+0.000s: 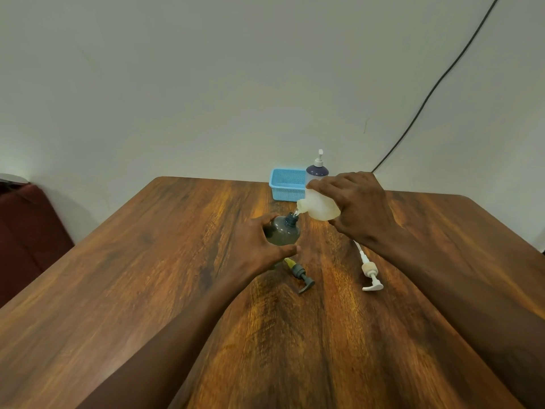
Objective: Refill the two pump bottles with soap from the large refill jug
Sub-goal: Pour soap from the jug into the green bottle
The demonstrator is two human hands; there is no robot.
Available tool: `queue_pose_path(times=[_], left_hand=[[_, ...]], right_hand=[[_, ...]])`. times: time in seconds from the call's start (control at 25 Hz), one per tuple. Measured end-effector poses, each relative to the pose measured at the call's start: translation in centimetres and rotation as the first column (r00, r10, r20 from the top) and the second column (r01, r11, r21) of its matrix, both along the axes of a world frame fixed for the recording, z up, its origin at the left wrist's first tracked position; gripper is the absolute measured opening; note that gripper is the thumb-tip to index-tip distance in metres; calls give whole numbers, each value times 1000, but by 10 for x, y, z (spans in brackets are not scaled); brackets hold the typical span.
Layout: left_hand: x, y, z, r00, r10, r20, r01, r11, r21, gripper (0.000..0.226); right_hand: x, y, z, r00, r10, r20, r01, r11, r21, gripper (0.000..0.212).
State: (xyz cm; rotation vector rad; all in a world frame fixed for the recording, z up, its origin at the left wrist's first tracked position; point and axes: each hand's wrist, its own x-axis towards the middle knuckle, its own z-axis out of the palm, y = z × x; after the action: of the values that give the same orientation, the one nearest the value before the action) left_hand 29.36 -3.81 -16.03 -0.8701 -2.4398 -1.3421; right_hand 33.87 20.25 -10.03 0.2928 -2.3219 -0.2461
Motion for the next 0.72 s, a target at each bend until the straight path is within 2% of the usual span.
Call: queue_pose_path(times=[0.72], left_hand=[[-2, -2, -3, 1000, 13, 15, -13, 1000, -3, 72]], right_hand=[[0, -3, 3, 1000, 11, -7, -11, 1000, 21, 79]])
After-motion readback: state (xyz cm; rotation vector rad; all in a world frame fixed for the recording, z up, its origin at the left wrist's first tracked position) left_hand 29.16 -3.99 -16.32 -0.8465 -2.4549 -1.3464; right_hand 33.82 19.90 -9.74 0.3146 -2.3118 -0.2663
